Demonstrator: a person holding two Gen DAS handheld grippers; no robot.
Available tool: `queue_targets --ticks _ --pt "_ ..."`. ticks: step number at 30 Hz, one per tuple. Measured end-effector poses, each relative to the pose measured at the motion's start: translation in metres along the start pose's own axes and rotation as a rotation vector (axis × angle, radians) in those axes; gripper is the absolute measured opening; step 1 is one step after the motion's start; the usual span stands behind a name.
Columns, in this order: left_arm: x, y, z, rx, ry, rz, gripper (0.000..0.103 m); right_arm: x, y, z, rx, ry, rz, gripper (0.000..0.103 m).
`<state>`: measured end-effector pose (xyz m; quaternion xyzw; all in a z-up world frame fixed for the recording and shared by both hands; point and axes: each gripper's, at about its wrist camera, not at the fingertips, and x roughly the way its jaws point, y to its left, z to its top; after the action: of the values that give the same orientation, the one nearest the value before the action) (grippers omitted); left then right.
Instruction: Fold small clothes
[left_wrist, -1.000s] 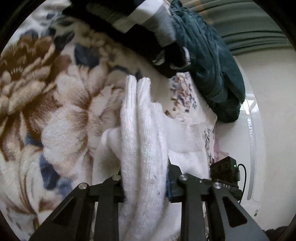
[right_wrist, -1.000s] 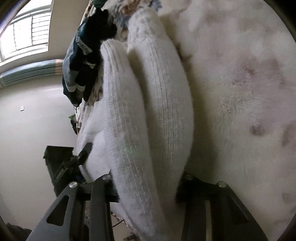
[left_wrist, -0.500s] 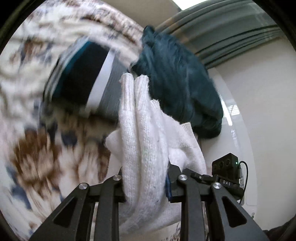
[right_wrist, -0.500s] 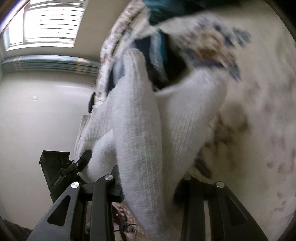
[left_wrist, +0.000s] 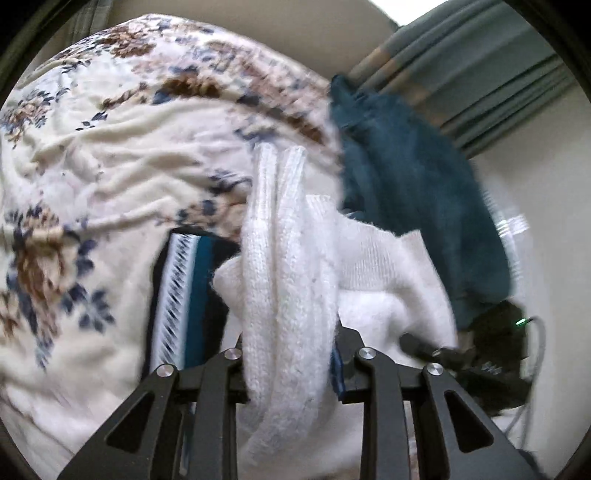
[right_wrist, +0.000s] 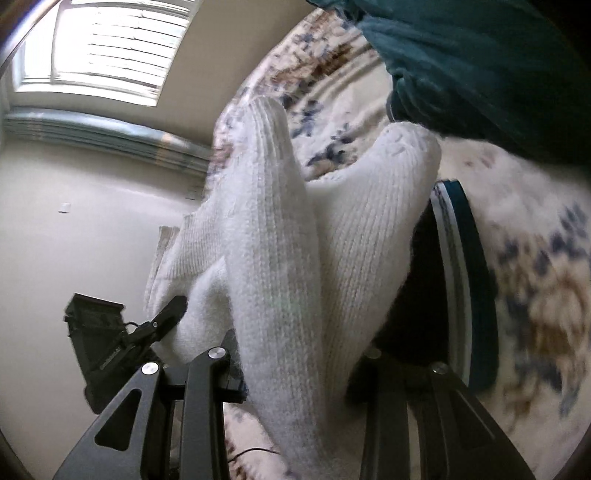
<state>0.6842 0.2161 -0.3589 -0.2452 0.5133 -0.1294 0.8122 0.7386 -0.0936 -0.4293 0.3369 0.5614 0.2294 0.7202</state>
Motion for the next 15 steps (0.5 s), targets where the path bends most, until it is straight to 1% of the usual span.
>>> queue_targets --ticks 1,2,3,4,5,6,7,9,11,13,15 --pt "0.008 0.006 0.000 0.010 0.021 0.019 0.028 0.012 -0.006 0.007 0.013 0.011 -0.020 0.037" --pt "0.020 0.011 0.005 0.026 0.052 0.055 0.031 0.017 -0.008 0.011 0.021 0.020 -0.043 0.039" --pt "0.024 0.013 0.005 0.030 0.069 0.070 0.033 0.021 -0.011 0.014 0.026 0.029 -0.062 0.042" --pt "0.026 0.016 0.006 0.018 0.087 0.065 0.033 0.024 -0.012 0.018 0.029 0.041 -0.083 0.053" --pt "0.023 0.017 0.006 -0.002 0.092 0.053 0.036 0.020 -0.011 0.018 0.020 0.045 -0.131 0.057" --pt "0.018 0.017 0.003 -0.019 0.087 0.049 0.038 0.016 -0.010 0.016 0.003 0.041 -0.157 0.058" --pt "0.008 0.019 -0.004 -0.047 0.073 0.042 0.041 0.009 -0.011 0.009 -0.009 0.041 -0.180 0.058" --pt "-0.008 0.024 -0.024 -0.091 0.043 0.004 0.041 -0.003 -0.015 -0.006 0.002 0.074 -0.209 0.061" --pt "-0.017 0.031 -0.050 -0.140 0.036 -0.011 0.042 -0.013 -0.031 -0.025 0.027 0.101 -0.202 0.061" --pt "-0.018 0.035 -0.077 -0.187 0.046 -0.047 0.042 -0.017 -0.047 -0.038 0.048 0.112 -0.198 0.061" --pt "-0.013 0.035 -0.096 -0.195 0.038 -0.059 0.042 -0.020 -0.061 -0.049 0.076 0.106 -0.170 0.061"
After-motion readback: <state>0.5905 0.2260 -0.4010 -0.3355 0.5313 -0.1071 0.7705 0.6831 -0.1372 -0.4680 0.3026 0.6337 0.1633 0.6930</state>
